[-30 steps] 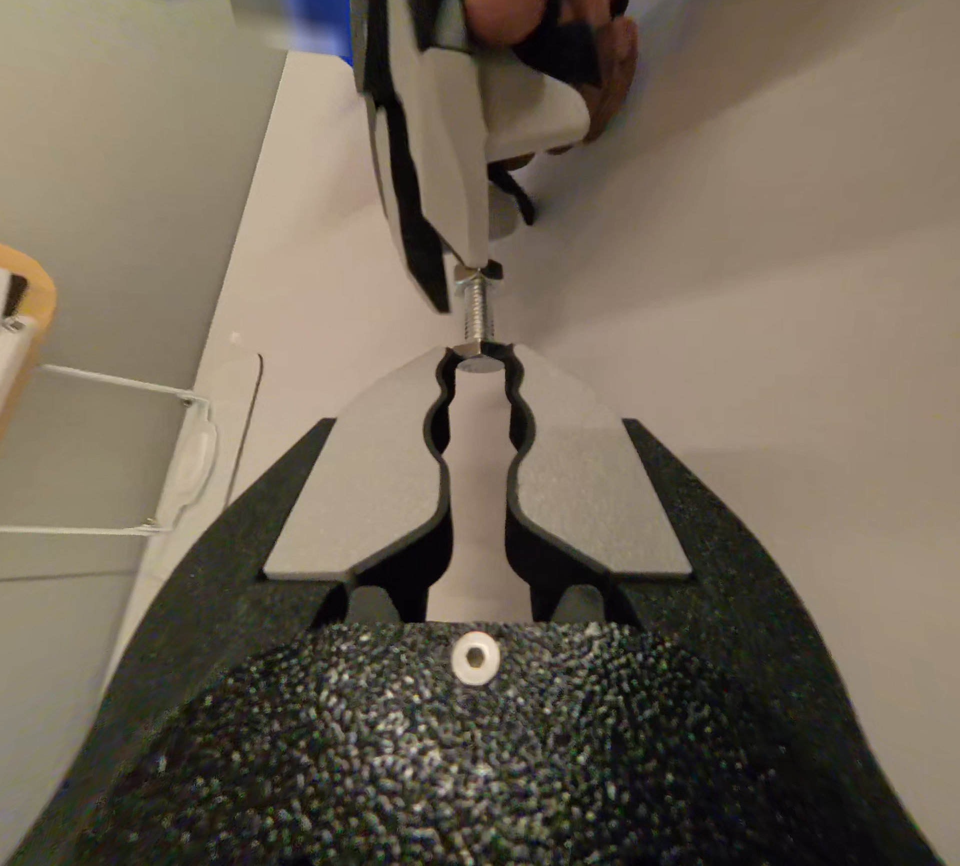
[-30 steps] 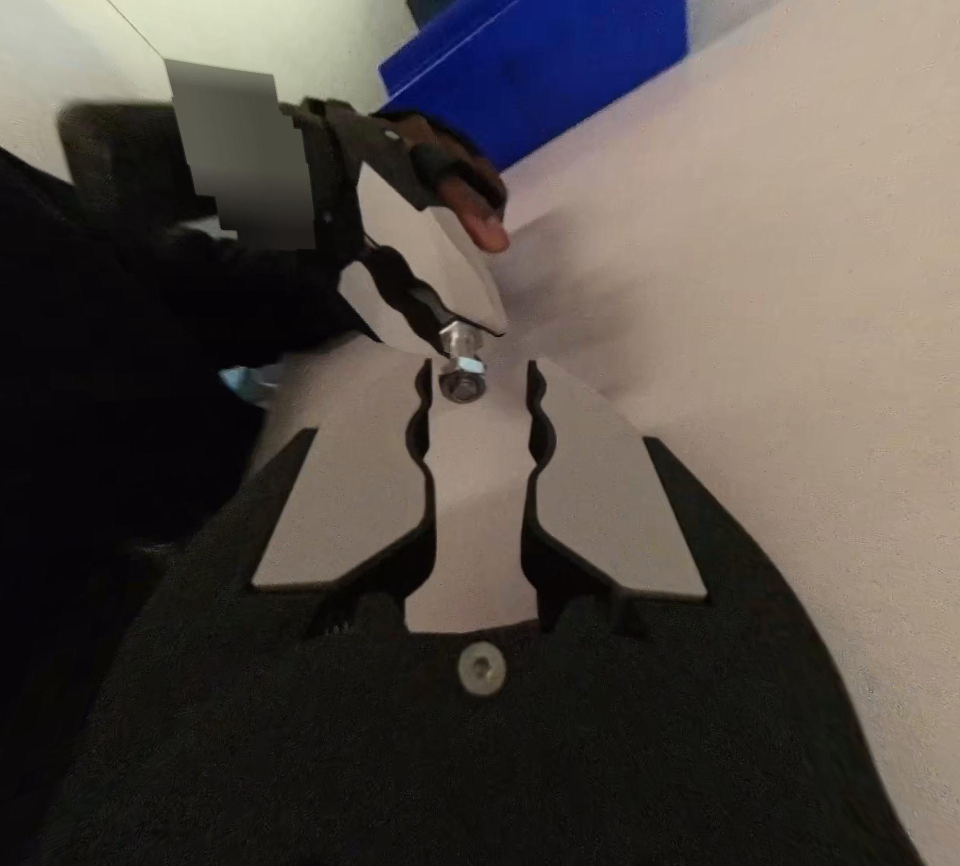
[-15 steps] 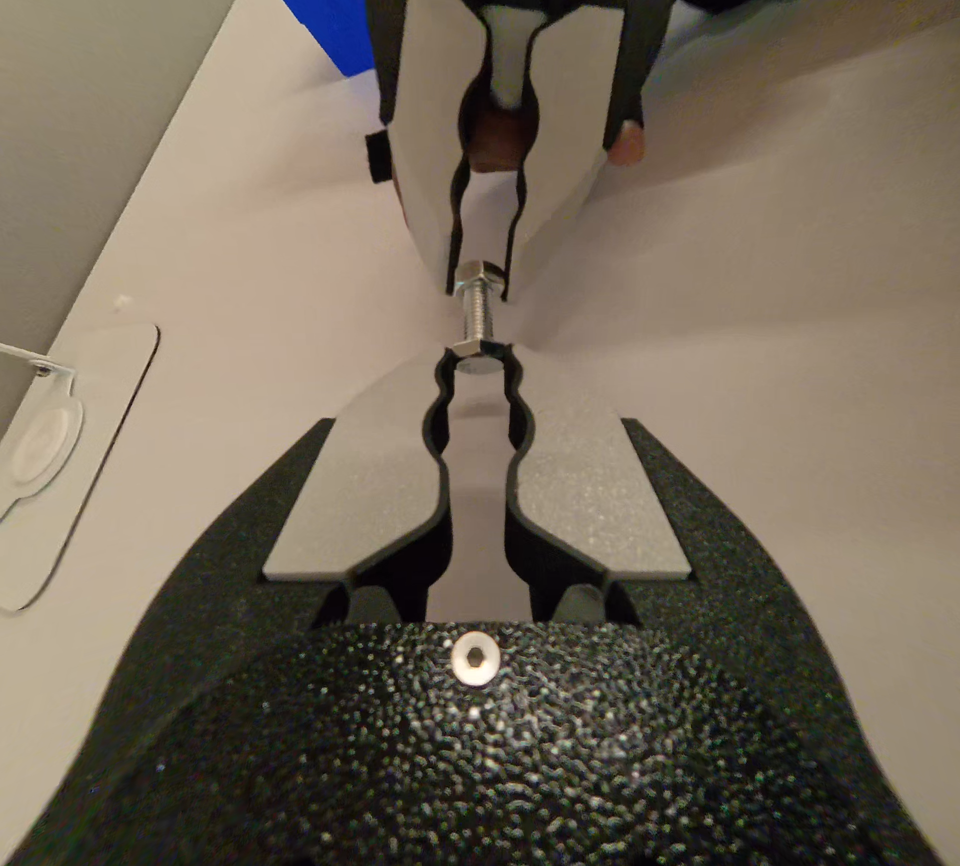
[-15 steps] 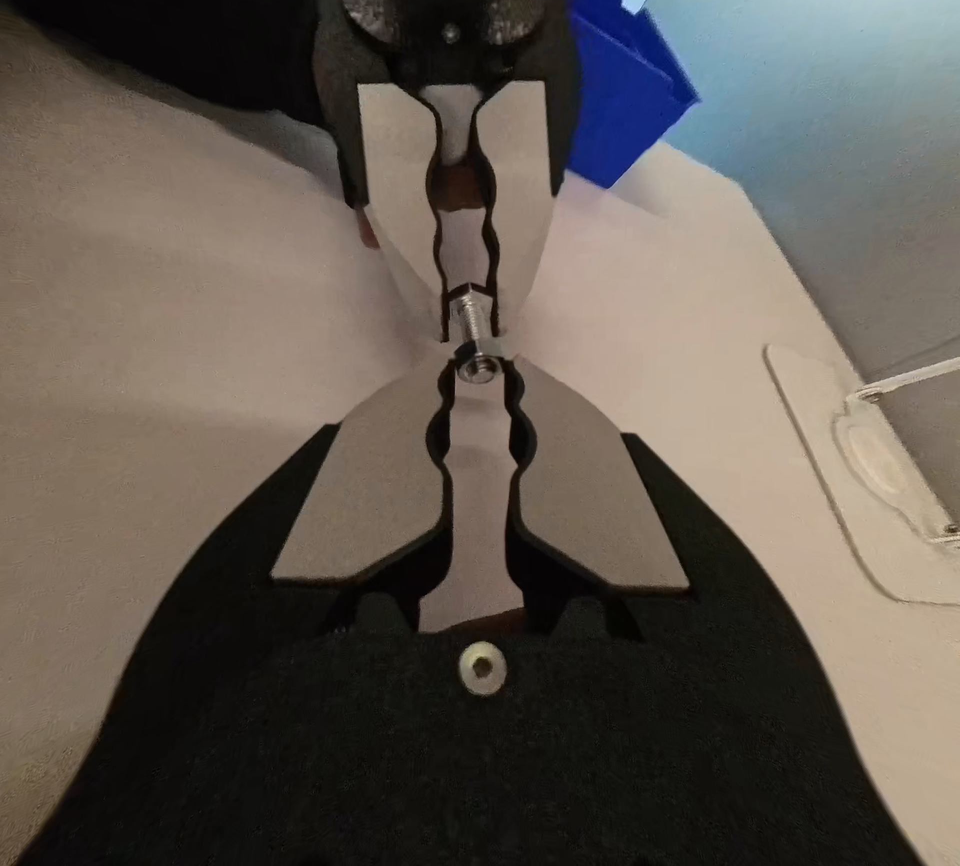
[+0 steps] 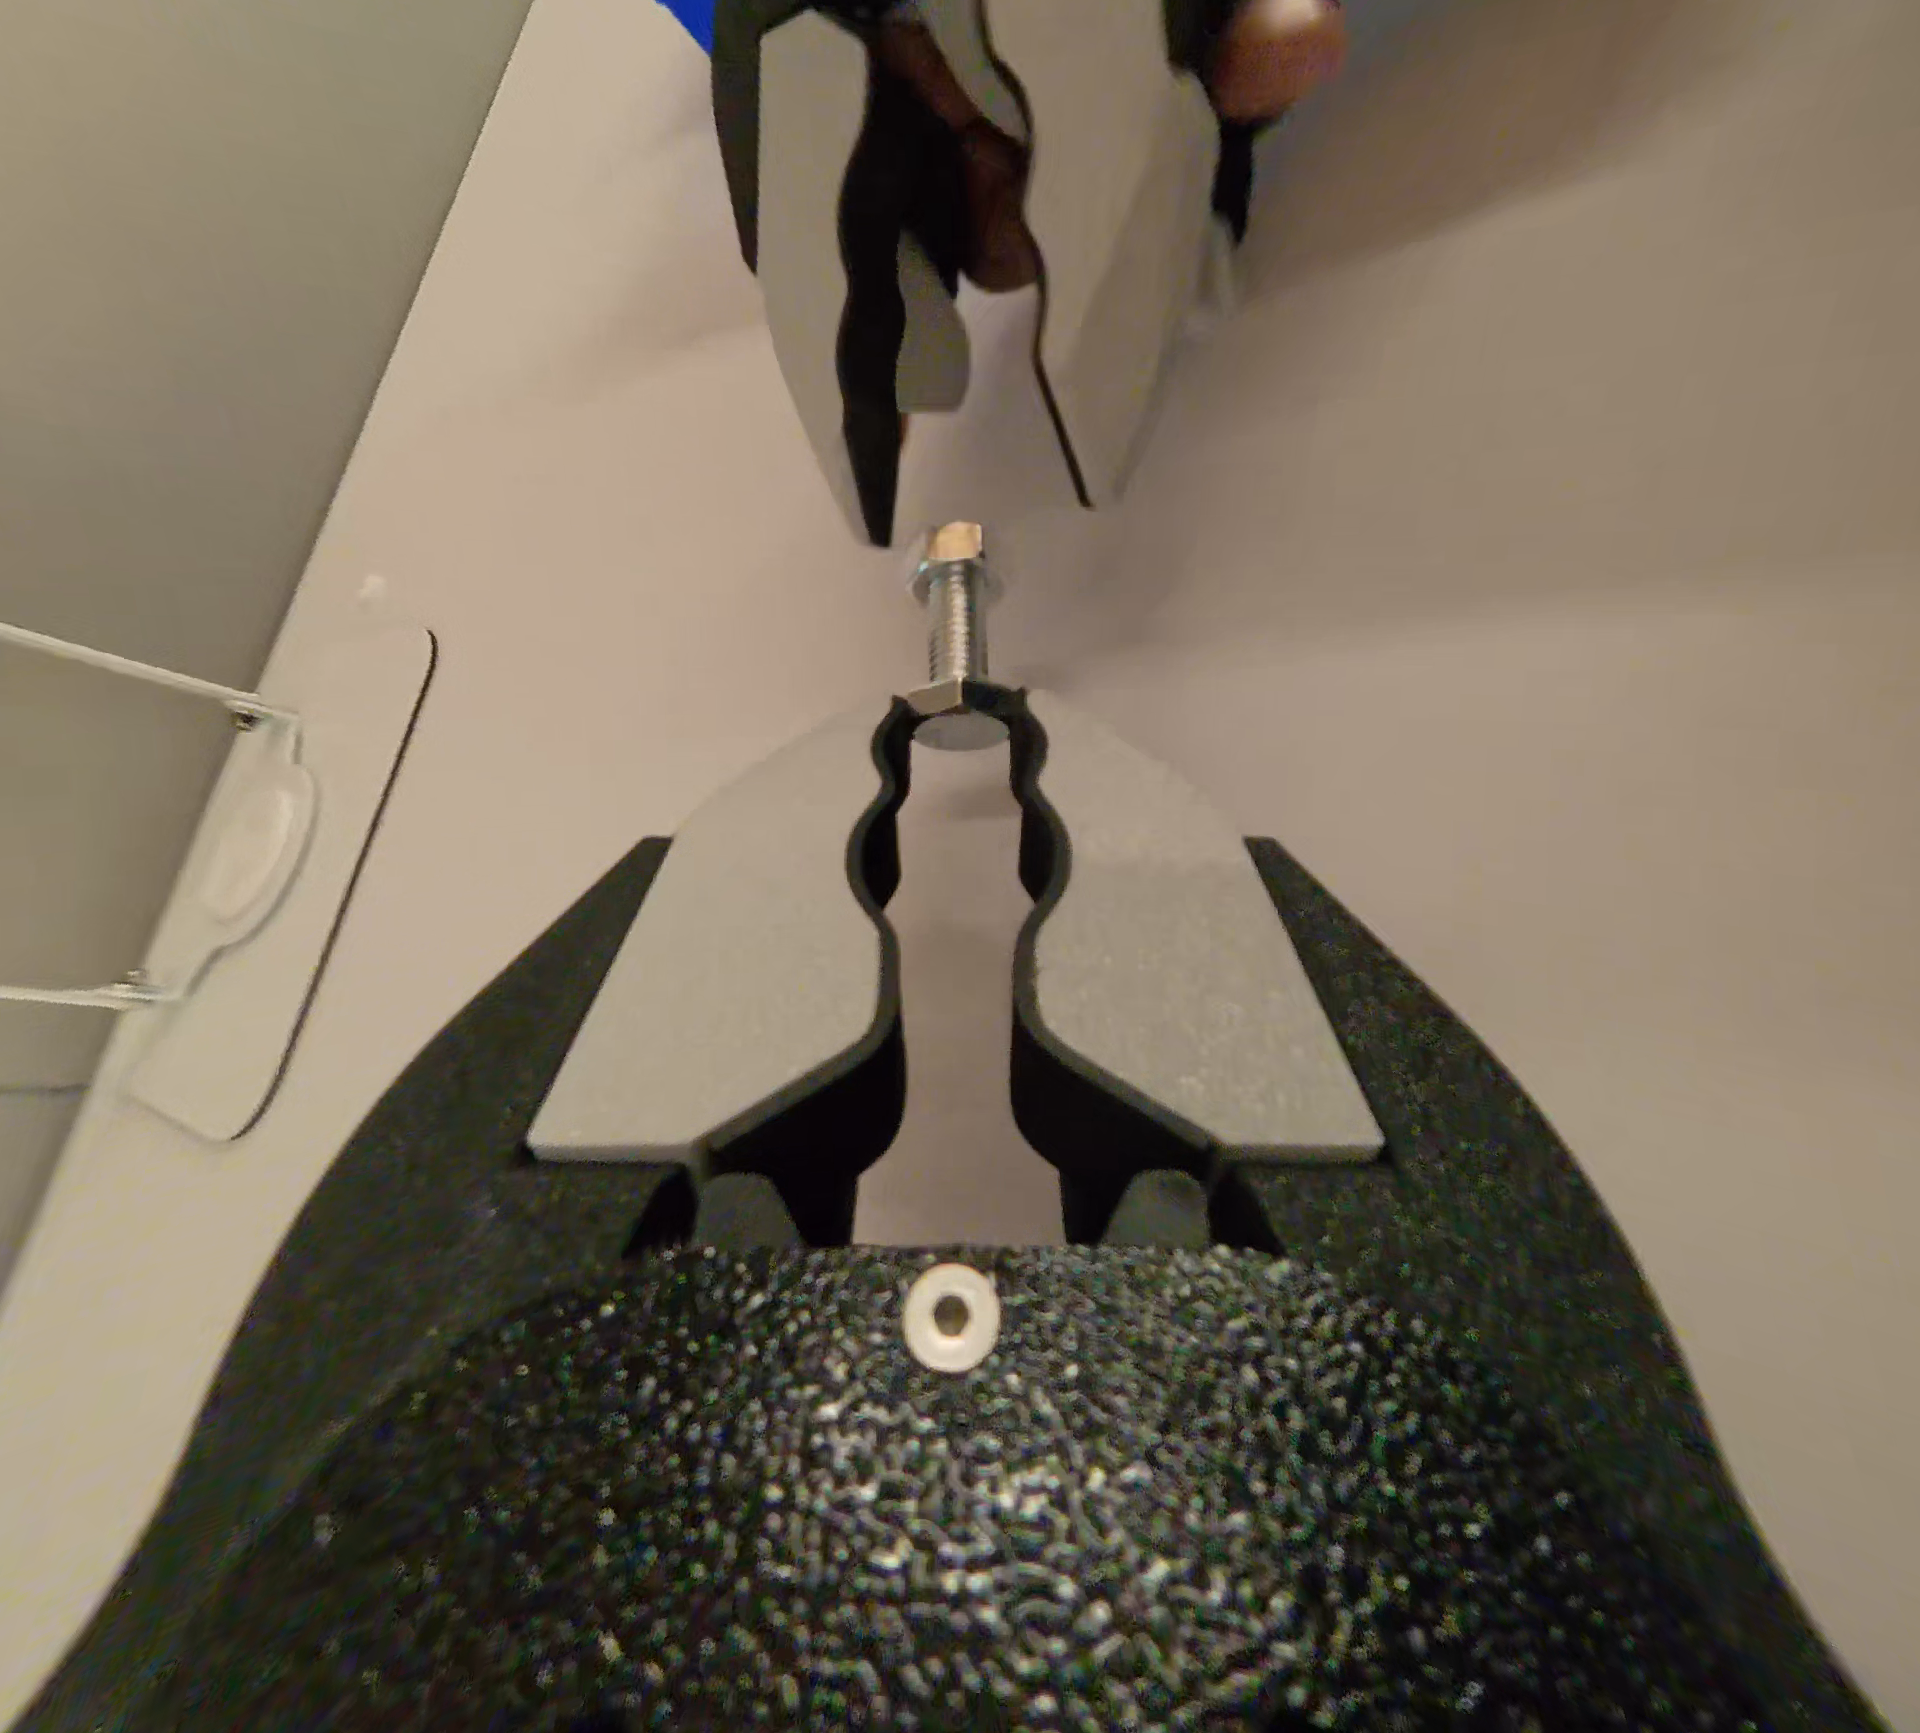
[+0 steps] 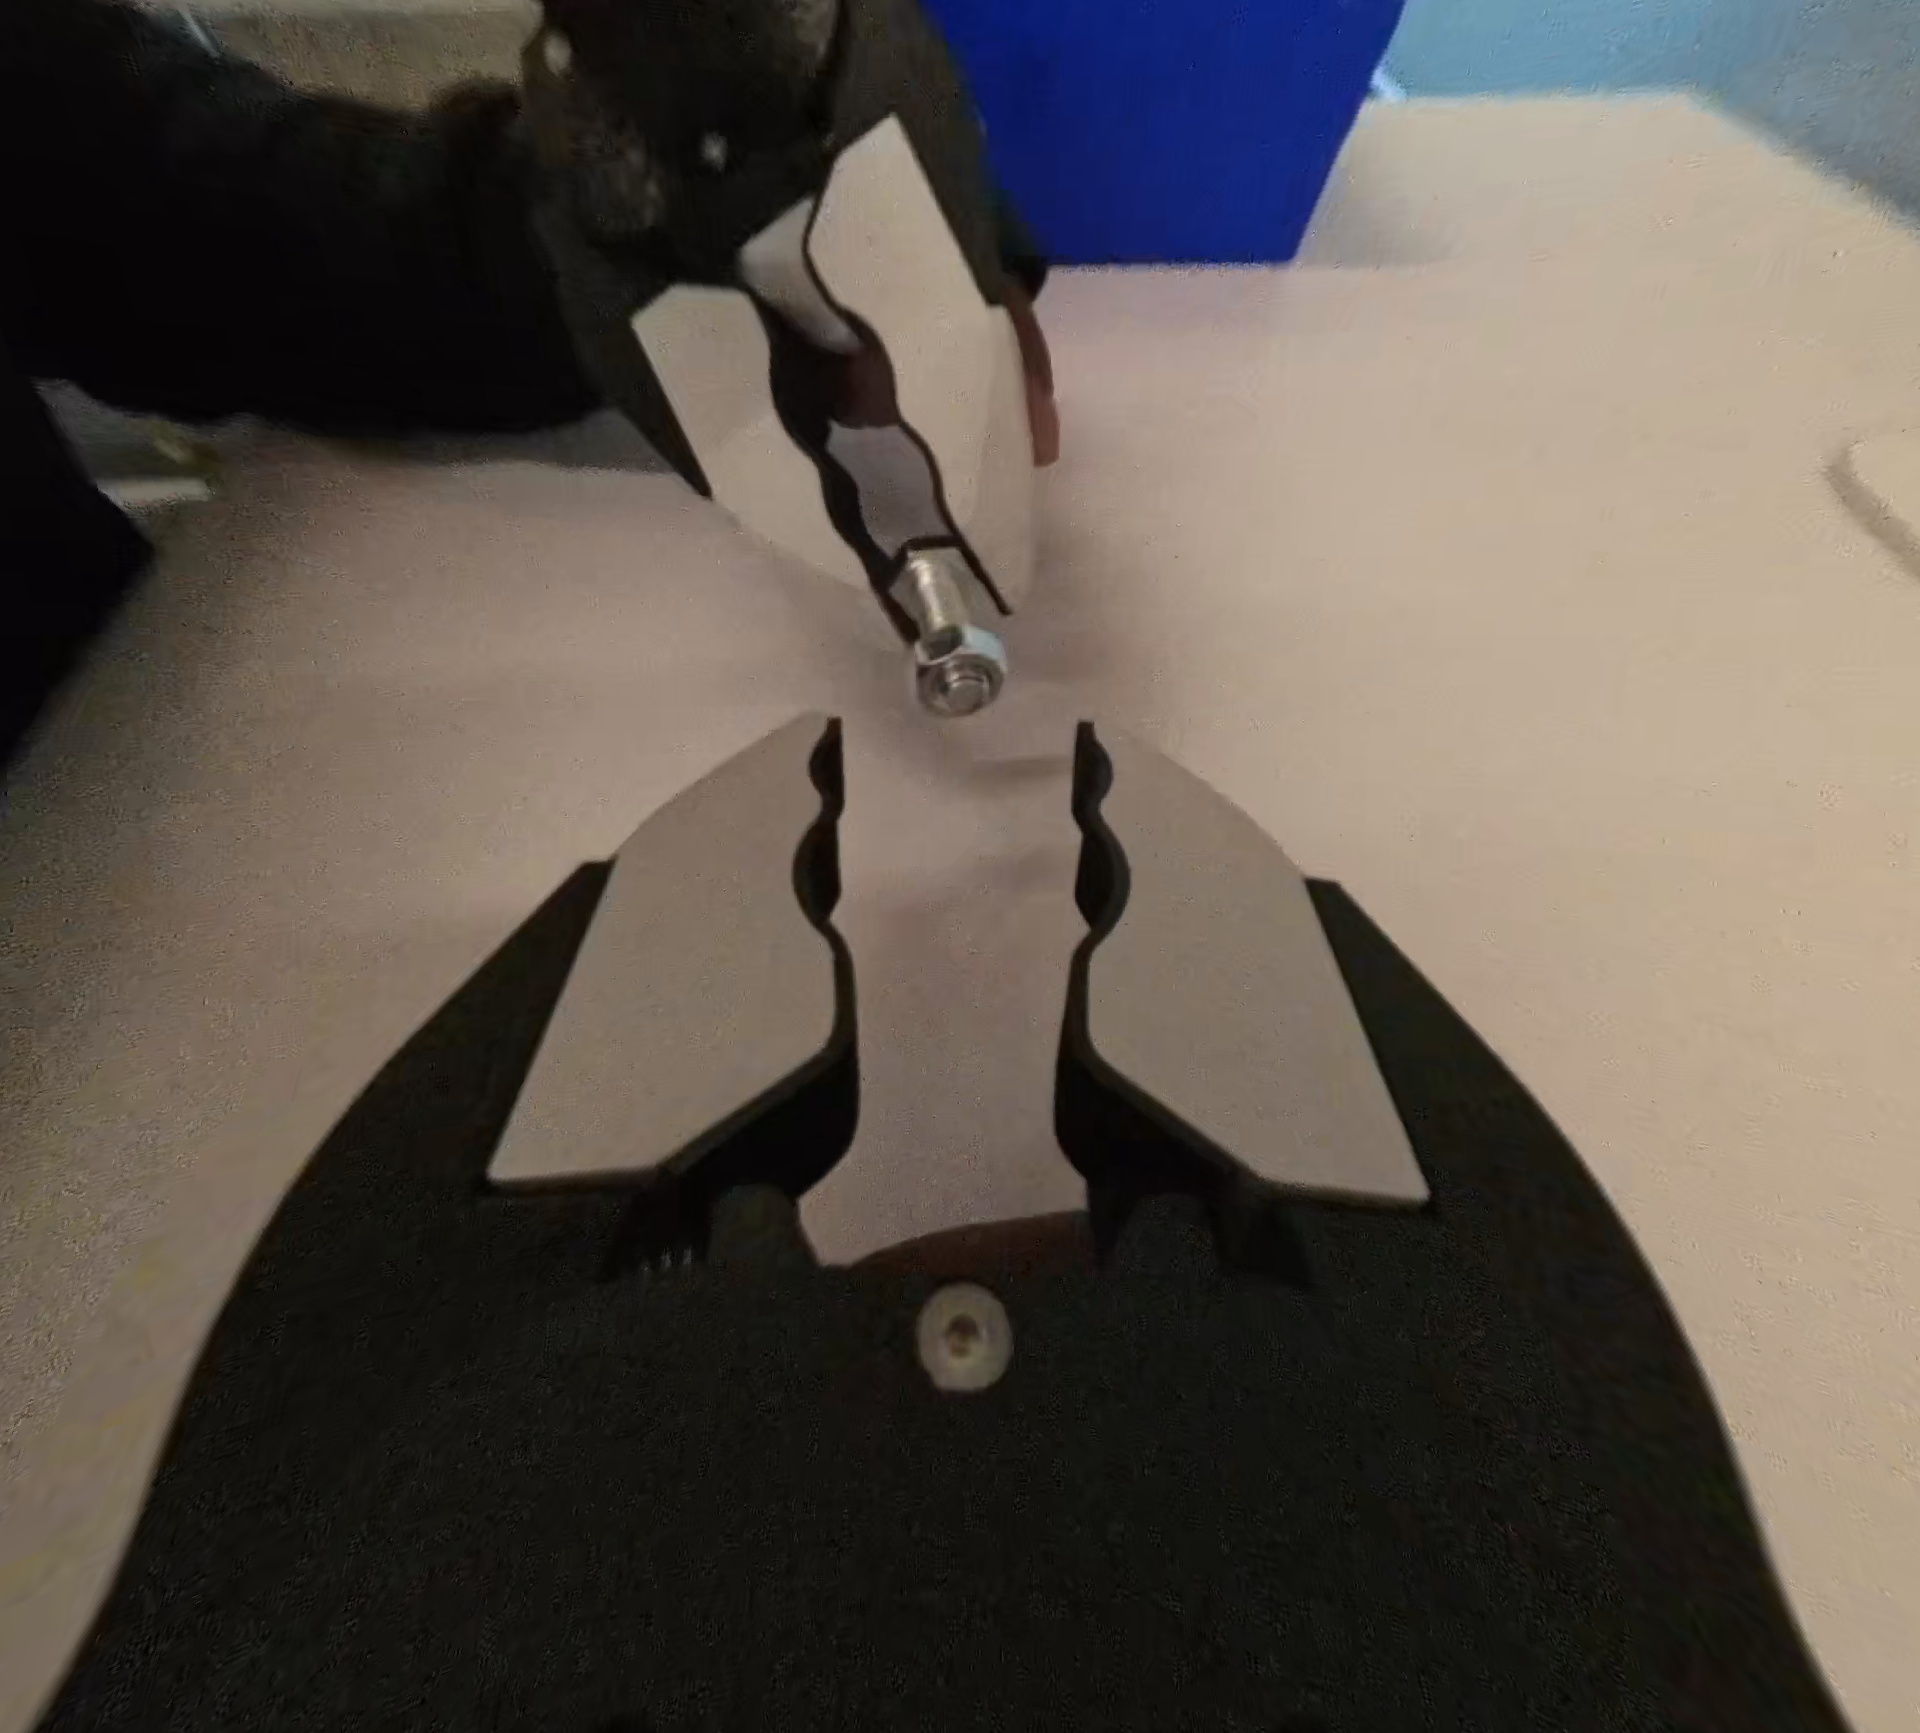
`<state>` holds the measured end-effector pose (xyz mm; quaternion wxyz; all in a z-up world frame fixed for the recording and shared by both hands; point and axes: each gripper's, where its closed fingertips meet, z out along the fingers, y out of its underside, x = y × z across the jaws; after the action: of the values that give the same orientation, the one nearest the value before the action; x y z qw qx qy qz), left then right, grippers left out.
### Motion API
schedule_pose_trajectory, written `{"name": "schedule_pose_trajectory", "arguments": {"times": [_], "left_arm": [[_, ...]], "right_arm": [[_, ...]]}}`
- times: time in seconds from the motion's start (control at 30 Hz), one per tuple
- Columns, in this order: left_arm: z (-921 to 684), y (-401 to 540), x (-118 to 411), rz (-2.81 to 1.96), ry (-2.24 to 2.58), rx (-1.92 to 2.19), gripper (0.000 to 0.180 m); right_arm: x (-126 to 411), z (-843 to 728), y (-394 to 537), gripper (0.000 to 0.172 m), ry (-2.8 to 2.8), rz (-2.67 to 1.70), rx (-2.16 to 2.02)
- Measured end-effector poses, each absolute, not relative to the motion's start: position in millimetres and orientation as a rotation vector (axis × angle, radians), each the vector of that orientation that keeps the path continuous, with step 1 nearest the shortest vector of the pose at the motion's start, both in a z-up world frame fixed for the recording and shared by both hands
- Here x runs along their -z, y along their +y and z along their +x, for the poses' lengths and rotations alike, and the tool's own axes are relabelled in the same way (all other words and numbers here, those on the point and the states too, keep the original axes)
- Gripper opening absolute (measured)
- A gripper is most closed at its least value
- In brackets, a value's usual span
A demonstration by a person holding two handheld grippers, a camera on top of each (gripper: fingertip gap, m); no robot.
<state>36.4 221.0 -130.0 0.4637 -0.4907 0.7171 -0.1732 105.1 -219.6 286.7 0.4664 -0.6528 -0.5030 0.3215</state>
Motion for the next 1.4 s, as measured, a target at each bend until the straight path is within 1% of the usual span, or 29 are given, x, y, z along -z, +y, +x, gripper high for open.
{"name": "schedule_pose_trajectory", "arguments": {"times": [0.1,0.13,0.2,0.27,0.33,0.43,0.53,0.6,0.67,0.77,0.87,0.97,1.0,1.03,1.13,1.17,1.27,1.4], "left_arm": [[39,214,126,-1.233,1.748,0.541,0.017],[39,211,126,-1.239,1.752,0.575,0.017],[41,207,127,-1.247,1.762,0.619,0.017],[40,207,131,-1.234,1.785,0.588,0.017],[41,208,136,-1.18,1.822,0.479,0.017],[41,210,141,-1.014,1.889,0.234,0.017],[41,209,137,-0.994,1.879,0.209,0.017],[41,210,131,-1.052,1.834,0.299,0.018],[39,214,127,-1.134,1.791,0.38,0.018],[37,215,122,-1.222,1.736,0.512,0.018],[39,208,117,-1.271,1.704,0.669,0.017],[40,203,114,-1.306,1.685,0.777,0.017],[40,202,114,-1.319,1.682,0.808,0.017],[40,201,114,-1.332,1.685,0.834,0.017],[41,199,120,-1.352,1.705,0.837,0.017],[41,199,122,-1.347,1.722,0.811,0.017],[41,204,134,-1.291,1.793,0.605,0.018],[41,206,142,-1.07,1.894,0.286,0.017]], "right_arm": [[-289,99,-225,0.042,-1.332,-1.452,-0.599],[-289,97,-227,0.038,-1.347,-1.422,-0.571],[-290,95,-227,0.02,-1.351,-1.402,-0.531],[-286,95,-228,0.02,-1.355,-1.466,-0.583],[-279,95,-231,0.019,-1.298,-1.639,-0.759],[-271,95,-237,0.02,-1.066,-1.958,-1.198],[-278,96,-236,0.02,-0.903,-1.993,-1.462],[-286,99,-227,0.033,-0.916,-1.911,-1.386],[-293,104,-219,0.041,-0.991,-1.792,-1.174],[-303,109,-214,0.043,-1.128,-1.582,-0.838],[-305,110,-216,0.043,-1.246,-1.414,-0.588],[-303,106,-224,0.043,-1.328,-1.315,-0.491],[-302,104,-226,0.042,-1.346,-1.295,-0.476],[-301,103,-227,0.037,-1.359,-1.276,-0.459],[-299,99,-231,0.021,-1.375,-1.264,-0.452],[-296,99,-230,0.018,-1.383,-1.3,-0.464],[-283,101,-229,0.018,-1.376,-1.492,-0.592],[-272,101,-236,0.018,-1.156,-1.909,-1.067]]}}
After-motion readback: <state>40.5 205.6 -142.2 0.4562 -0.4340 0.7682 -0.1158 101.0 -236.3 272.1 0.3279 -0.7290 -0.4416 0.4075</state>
